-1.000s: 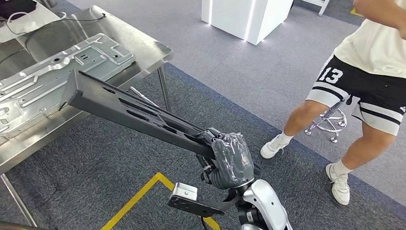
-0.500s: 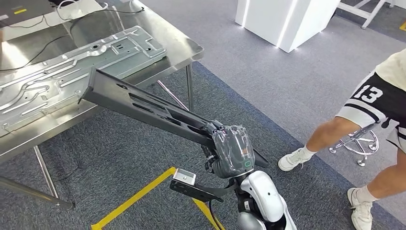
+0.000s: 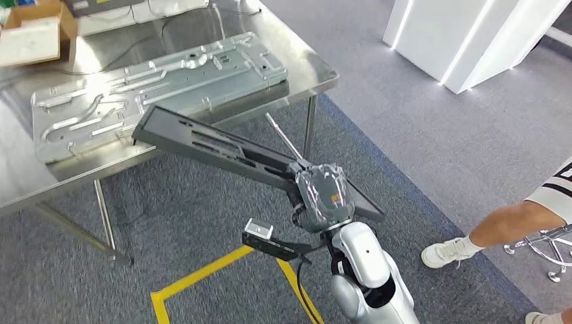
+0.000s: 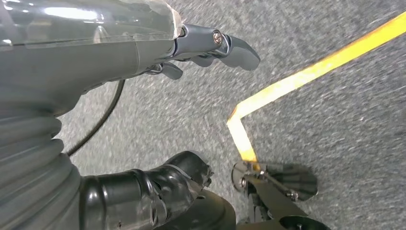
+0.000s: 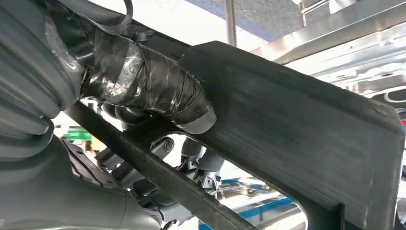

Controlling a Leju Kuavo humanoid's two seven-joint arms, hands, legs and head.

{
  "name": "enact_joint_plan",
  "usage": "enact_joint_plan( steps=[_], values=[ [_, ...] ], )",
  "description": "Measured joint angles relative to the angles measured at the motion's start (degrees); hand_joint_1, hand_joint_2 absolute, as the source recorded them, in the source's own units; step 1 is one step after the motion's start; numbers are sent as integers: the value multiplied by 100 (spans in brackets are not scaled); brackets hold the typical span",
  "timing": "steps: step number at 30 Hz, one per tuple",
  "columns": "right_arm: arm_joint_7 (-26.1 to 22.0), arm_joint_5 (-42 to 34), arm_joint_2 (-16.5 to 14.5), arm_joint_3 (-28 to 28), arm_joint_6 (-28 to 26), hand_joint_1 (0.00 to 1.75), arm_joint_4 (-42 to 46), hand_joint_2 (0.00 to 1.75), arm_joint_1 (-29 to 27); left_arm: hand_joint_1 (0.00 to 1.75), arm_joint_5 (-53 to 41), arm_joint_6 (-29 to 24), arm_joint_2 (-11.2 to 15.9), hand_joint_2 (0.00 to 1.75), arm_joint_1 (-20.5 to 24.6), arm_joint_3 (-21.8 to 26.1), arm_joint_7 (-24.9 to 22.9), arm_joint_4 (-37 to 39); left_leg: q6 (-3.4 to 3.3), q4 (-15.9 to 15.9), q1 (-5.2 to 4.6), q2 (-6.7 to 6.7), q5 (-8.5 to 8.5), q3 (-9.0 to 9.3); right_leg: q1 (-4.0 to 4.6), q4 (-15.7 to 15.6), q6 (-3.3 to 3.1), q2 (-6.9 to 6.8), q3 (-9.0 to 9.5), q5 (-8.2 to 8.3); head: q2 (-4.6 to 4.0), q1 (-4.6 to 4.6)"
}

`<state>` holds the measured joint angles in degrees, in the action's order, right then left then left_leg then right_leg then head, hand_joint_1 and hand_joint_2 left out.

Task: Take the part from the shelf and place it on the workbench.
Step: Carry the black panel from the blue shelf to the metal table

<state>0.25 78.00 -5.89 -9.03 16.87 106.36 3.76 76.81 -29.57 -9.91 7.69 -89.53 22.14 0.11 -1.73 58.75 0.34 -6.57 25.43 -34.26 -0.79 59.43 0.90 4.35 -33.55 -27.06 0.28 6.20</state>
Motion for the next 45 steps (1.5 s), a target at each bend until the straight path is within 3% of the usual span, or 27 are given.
enact_joint_plan(
  steps=[2,3,6,8,9,10,13,15,17,18,20,22,24,25,26,27,29,31,32,33,35,37,39,40,41,43,45],
  values=[
    [21,79,13,5,54,175,-73,175,101,0,-2,9,10,175,-10,0,-2,1,79,-15,18,-93,-18,-35,-2,-60,-41,-89,34,11,1,5],
    [27,116,15,3,80,175,-112,175,153,0,-2,11,17,175,-17,0,-3,2,113,14,11,-37,4,-52,-15,-101,-70,-150,64,25,1,2],
    [31,204,21,-5,132,175,-222,175,264,0,-2,16,36,175,0,0,-12,4,187,629,-4,413,347,-354,-28,-186,-147,-384,137,45,0,-8],
    [33,240,25,-22,147,175,-326,175,297,0,-2,21,49,175,20,0,-16,4,226,1235,22,552,578,-670,-9,-179,-174,-554,147,26,0,-8],
    [34,261,26,-42,150,175,-388,175,310,0,-2,22,60,175,21,0,-17,4,243,1352,33,582,569,-738,-5,-171,-178,-633,149,12,0,-7],
    [36,286,27,-68,149,175,-444,175,323,0,0,23,72,175,16,0,-19,4,257,1277,43,609,463,-707,-5,-157,-174,-705,152,-6,0,-9],
    [40,352,27,-132,141,175,-550,175,359,0,6,25,98,175,3,0,-25,4,245,368,30,870,16,-262,10,-77,-112,-884,158,-87,0,-9],
    [40,366,27,-156,139,175,-602,175,386,0,6,26,101,175,13,0,-28,4,173,72,-7,973,-36,-131,44,-44,-55,-981,161,-127,0,-7],
    [40,382,27,-182,138,175,-643,175,412,0,6,28,102,175,7,0,-40,4,89,61,-24,863,-43,-140,55,-56,0,-1074,187,-138,1,-5],
    [40,394,28,-195,138,175,-658,175,426,0,7,28,101,175,-2,0,-49,4,53,39,-17,808,-54,-130,41,-40,33,-1056,198,-164,1,-4],
    [38,422,31,-207,135,175,-679,175,447,0,6,25,101,175,-5,0,-77,4,-16,-7,9,704,-82,-104,13,240,87,-832,88,-360,1,-2],
    [34,453,40,-213,132,175,-708,175,446,0,4,22,101,175,7,0,-103,4,-62,-20,20,594,-96,-98,1,919,109,-563,-247,-692,0,-1],
    [34,489,56,-225,137,175,-755,175,439,0,-5,22,101,175,14,0,-123,4,-80,-18,10,459,-99,-100,1,1445,111,-488,-540,-819,0,-2],
    [39,517,62,-231,141,175,-781,175,444,0,-12,22,101,175,12,0,-137,4,-81,-14,7,383,-99,-98,2,1431,102,-472,-562,-724,0,-2],
    [45,548,66,-237,147,175,-808,175,456,0,-22,22,101,175,10,0,-152,4,-79,-8,5,307,-100,-95,2,1217,84,-448,-486,-542,0,-2],
    [52,589,68,-240,156,175,-831,175,479,0,-35,22,101,175,9,0,-169,4,-77,-1,4,232,-100,-91,3,852,56,-387,-332,-320,0,-2],
    [57,667,71,-245,179,175,-882,175,556,0,-55,21,93,175,15,0,-194,4,-42,12,3,104,-111,-109,2,196,-2,-161,-44,-65,1,-2],
    [56,726,73,-267,202,175,-935,175,646,0,-67,19,87,175,18,0,-207,4,30,9,24,4,-138,-146,21,-27,-37,-48,42,-50,1,-2],
    [54,740,73,-287,209,175,-961,175,690,0,-70,16,87,175,13,0,-210,4,73,-3,34,-54,-153,-159,29,-57,-53,-94,56,-35,1,-1],
    [46,747,72,-311,215,175,-987,175,734,0,-72,12,88,175,5,0,-213,4,108,-5,40,-56,-157,-166,17,-90,-76,-154,80,-15,1,-1],
    [-1,741,70,-360,211,175,-1032,175,803,0,-70,1,90,175,-1,0,-219,4,177,157,21,160,-37,-241,-20,-176,-132,-269,140,30,1,-9],
    [-64,712,69,-397,202,175,-1067,175,832,0,-66,-5,91,175,12,0,-224,4,241,722,27,484,298,-499,-24,-215,-166,-378,159,49,0,-18],
    [-95,673,70,-422,198,175,-1107,175,830,0,-63,-6,91,175,20,0,-225,4,290,1359,53,602,569,-797,-13,-207,-175,-484,150,44,0,-18],
    [-102,655,70,-433,196,175,-1126,175,822,0,-64,-7,91,175,17,0,-225,4,305,1457,62,619,563,-837,-12,-200,-172,-524,146,38,0,-18],
    [-108,640,71,-443,194,175,-1140,175,815,0,-66,-11,93,175,11,0,-225,4,313,1334,70,629,451,-760,-13,-192,-163,-551,144,31,0,-19],
    [-113,622,70,-463,186,175,-1151,175,806,0,-73,-19,96,175,4,0,-225,4,301,612,79,658,122,-363,-15,-159,-123,-583,145,5,0,-18],
    [-115,619,71,-476,175,175,-1152,175,808,0,-76,-22,94,175,7,0,-224,4,234,67,69,680,-36,-73,12,-109,-80,-594,131,-33,0,-16]
  ],
)
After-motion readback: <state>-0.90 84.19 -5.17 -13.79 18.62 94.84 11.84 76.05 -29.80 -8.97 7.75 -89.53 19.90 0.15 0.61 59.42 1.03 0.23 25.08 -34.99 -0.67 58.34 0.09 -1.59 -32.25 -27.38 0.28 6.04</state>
